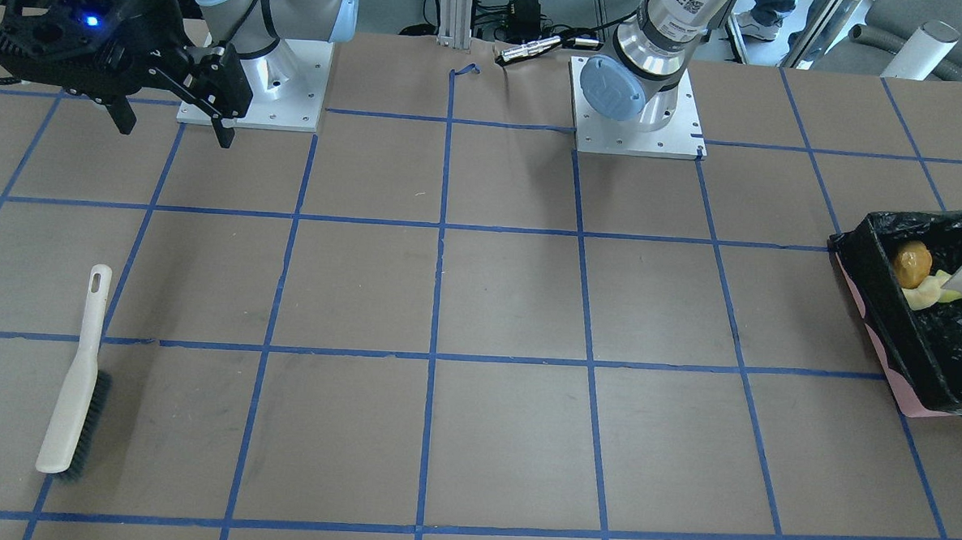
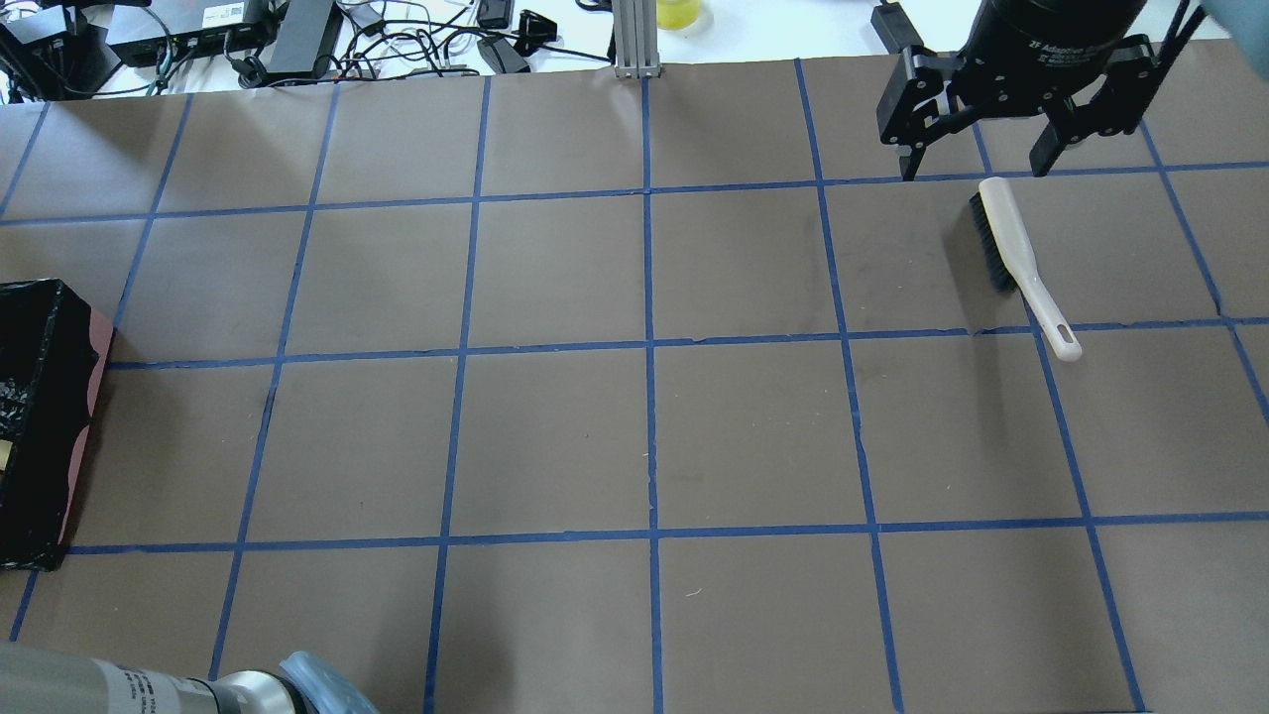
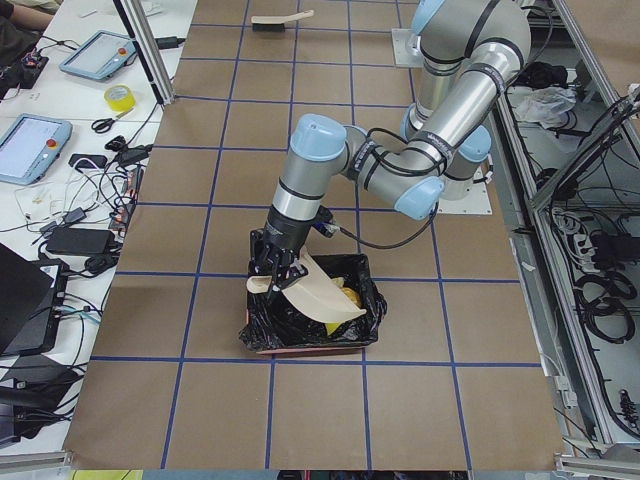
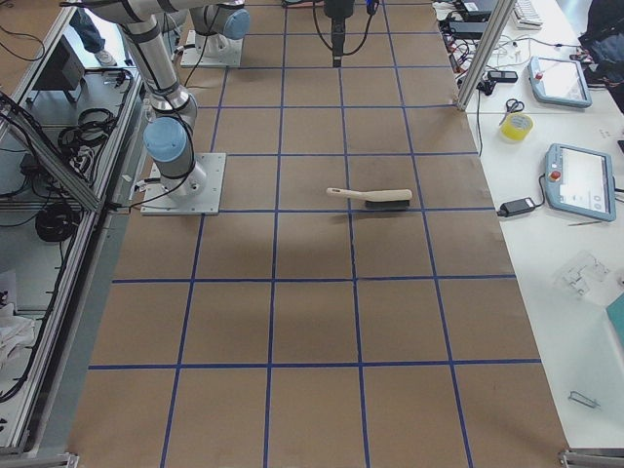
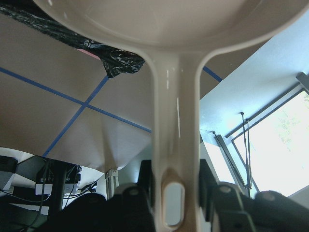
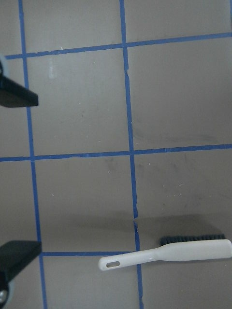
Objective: Sweep and dump trash into bin
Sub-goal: 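Bring the empty dustpan back and lower it onto the table with the left gripper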
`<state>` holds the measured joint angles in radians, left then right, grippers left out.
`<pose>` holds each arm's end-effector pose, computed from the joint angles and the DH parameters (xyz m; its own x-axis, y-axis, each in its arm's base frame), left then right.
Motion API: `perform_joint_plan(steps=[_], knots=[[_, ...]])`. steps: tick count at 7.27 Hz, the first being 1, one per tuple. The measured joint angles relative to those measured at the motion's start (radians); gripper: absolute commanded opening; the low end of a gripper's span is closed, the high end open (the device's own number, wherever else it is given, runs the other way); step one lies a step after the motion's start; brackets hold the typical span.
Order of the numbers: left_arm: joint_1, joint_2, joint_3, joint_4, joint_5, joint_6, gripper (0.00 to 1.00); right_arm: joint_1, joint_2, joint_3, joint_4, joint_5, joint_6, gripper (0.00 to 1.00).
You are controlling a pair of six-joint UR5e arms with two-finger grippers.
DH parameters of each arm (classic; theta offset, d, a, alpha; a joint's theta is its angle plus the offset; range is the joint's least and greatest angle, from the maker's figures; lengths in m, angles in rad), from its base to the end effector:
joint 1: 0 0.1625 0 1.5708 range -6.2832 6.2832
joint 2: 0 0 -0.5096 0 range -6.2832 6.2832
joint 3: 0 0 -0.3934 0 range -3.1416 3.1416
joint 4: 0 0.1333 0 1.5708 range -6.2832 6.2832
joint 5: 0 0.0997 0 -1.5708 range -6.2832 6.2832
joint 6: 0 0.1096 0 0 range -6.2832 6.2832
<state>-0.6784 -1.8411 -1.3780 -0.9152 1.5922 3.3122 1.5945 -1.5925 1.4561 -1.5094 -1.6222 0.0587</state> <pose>0.4408 -0.5235 0.5858 0.7200 0.6851 0.1104 0.5376 -0.6513 0.5354 0.1392 -0.4831 0.6238 -0.9982 0.0387 0.0468 0.0350 0.9964 -0.0778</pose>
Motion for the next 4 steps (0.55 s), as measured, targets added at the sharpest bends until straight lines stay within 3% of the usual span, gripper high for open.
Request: perform_joint_plan(steps=[2, 4], knots=[[-0.095, 0.004, 0.092, -0.159, -0.015, -0.116, 0.00, 0.001, -0.022, 0.097, -0.189, 0.001, -0.054, 1.00], [-0.201, -0.003, 0.119, -0.271, -0.059, -0.343, 0.00, 0.001, -0.027, 0.126, -0.264, 0.002, -0.066, 1.00]])
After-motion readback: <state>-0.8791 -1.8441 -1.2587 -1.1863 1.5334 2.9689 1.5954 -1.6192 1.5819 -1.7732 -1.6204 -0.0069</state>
